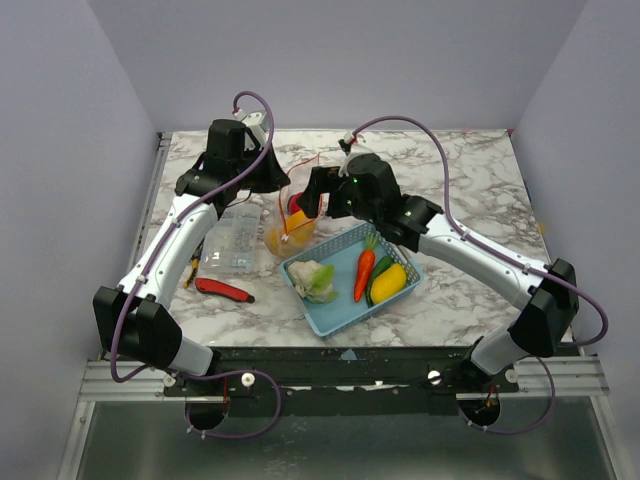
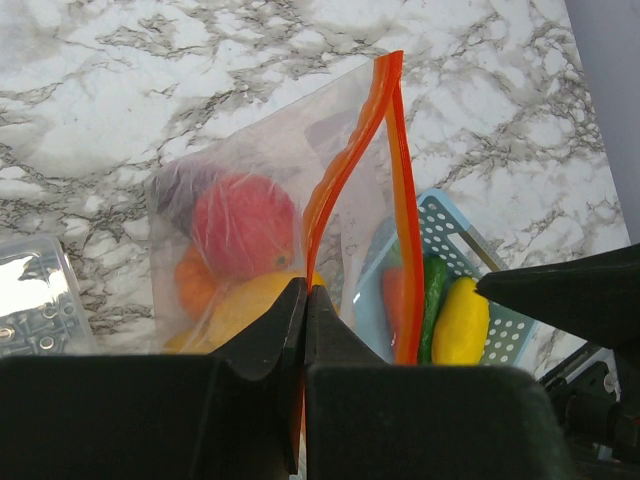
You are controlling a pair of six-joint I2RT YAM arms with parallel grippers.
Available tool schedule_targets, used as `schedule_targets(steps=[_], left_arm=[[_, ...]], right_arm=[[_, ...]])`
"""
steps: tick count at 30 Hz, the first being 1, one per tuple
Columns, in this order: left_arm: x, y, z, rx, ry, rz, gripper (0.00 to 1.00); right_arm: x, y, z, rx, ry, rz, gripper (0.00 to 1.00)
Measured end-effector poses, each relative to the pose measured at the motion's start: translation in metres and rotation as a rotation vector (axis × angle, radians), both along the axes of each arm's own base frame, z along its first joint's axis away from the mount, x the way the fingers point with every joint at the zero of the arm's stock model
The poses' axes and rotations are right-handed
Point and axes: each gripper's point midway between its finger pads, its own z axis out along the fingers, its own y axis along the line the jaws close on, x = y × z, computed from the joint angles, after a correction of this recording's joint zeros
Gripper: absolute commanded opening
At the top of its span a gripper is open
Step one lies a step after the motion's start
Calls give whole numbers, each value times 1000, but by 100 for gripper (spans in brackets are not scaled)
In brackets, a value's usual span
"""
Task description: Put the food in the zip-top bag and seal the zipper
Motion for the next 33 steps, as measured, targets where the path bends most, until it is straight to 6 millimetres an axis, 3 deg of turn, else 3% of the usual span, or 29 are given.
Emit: schedule_targets(steps=[4,7,15,18,25,33], left_arm=[[0,0,0,0,0,0,0],[0,0,0,0,0,0,0],[0,0,0,0,0,0,0],[0,0,0,0,0,0,0],[0,0,0,0,0,0,0],[0,0,0,-1,0,-1,0]], right_arm=[[-12,-36,-1,-52,-12,-70,91],[-24,-66,-17,-106,10,-135,91],[-62,-127,-123,-318,285,-320,90],[-75,-138,-142,-338,383,-390,90],[-90,-161,-161,-308,497,-597,89],[-90,-176,-190,-357,550,-773,87]])
